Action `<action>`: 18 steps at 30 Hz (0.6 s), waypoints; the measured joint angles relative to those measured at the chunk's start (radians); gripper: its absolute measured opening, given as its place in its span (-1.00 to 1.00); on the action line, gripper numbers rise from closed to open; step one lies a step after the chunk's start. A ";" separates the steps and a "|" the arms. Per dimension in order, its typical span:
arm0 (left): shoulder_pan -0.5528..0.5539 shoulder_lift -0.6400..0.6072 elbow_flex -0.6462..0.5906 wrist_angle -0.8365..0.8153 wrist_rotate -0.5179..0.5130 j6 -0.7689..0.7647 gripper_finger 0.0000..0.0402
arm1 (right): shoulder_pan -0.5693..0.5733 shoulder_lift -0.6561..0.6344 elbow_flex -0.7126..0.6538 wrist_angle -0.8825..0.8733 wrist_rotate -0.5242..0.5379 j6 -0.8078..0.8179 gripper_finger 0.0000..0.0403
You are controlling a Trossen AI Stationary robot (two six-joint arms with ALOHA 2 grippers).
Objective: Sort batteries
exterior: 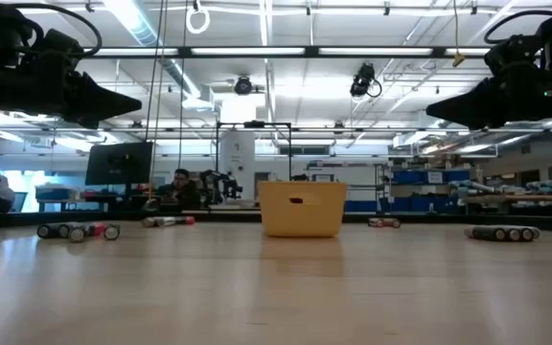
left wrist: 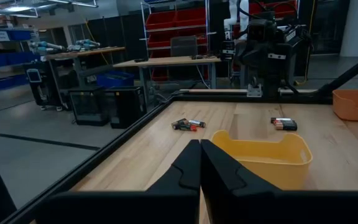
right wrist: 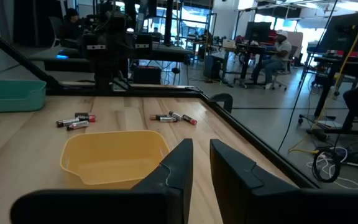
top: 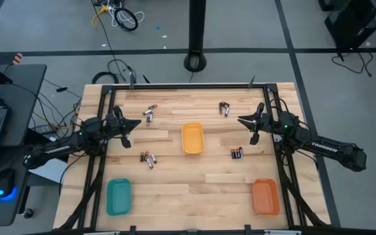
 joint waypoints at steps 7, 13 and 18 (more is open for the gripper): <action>0.000 0.000 0.000 0.000 0.000 0.000 -0.94 | 0.000 0.000 0.000 0.000 0.000 0.000 -0.67; 0.000 0.000 0.000 0.000 0.000 0.000 -0.94 | 0.000 0.000 0.000 0.000 0.000 0.000 -0.67; 0.000 0.000 0.000 0.055 0.000 0.000 -0.94 | 0.000 0.000 0.000 0.000 0.000 0.000 -0.67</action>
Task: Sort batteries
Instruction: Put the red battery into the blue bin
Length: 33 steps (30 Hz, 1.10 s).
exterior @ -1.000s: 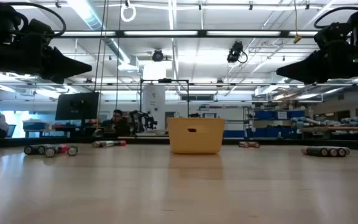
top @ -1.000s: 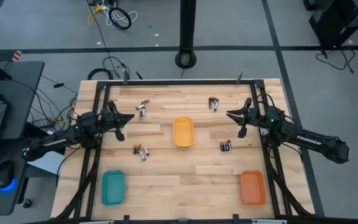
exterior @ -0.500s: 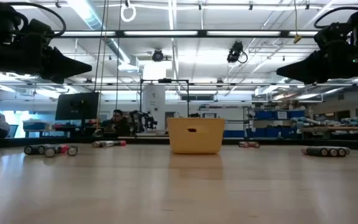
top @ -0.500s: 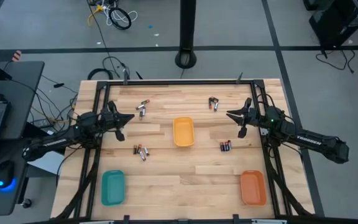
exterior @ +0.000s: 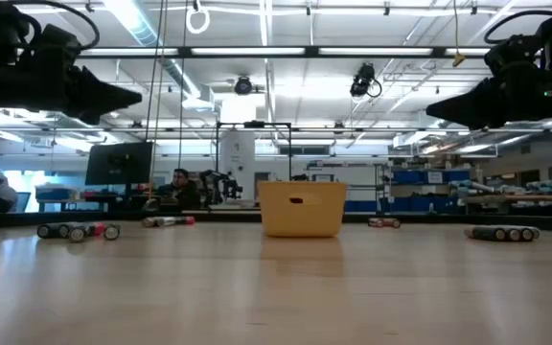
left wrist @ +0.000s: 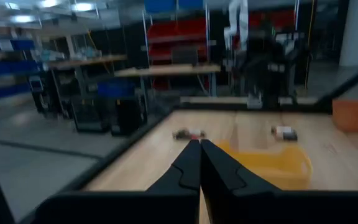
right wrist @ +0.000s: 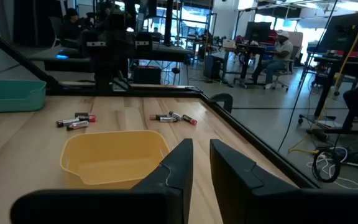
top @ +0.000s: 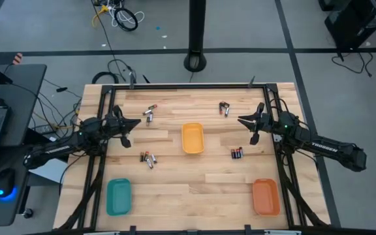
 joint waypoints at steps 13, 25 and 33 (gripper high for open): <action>0.000 0.000 0.000 0.282 0.020 -0.223 -0.94 | 0.000 0.000 0.000 0.000 0.000 0.000 -0.67; 0.000 0.296 0.132 0.100 0.056 -0.209 -0.98 | 0.000 0.000 0.000 0.000 0.000 0.000 -0.67; 0.001 0.707 0.458 -0.218 0.054 -0.241 -0.98 | 0.000 0.000 0.000 0.000 0.000 0.000 -0.67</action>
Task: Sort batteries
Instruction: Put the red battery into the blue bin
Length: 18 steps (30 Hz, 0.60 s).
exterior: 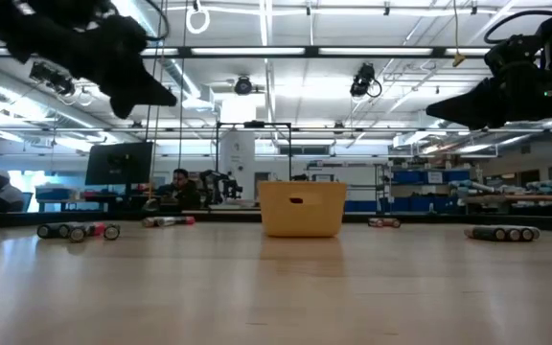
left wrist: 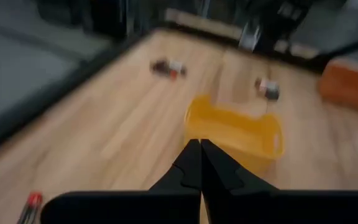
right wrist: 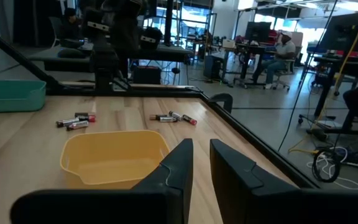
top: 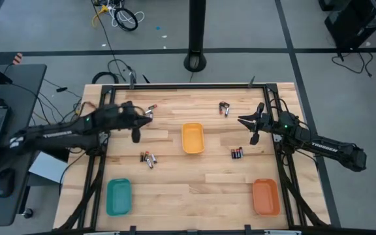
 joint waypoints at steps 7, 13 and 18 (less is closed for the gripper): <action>0.009 0.271 0.250 -0.325 -0.038 -0.021 -0.99 | 0.000 0.000 0.000 0.000 0.000 0.000 -0.67; 0.100 0.401 0.342 -0.515 -0.069 -0.027 -0.99 | 0.000 0.000 0.000 0.000 0.000 0.000 -0.67; 0.213 0.458 0.342 -0.593 -0.073 0.008 -0.99 | 0.000 0.000 0.000 0.000 0.000 0.000 -0.67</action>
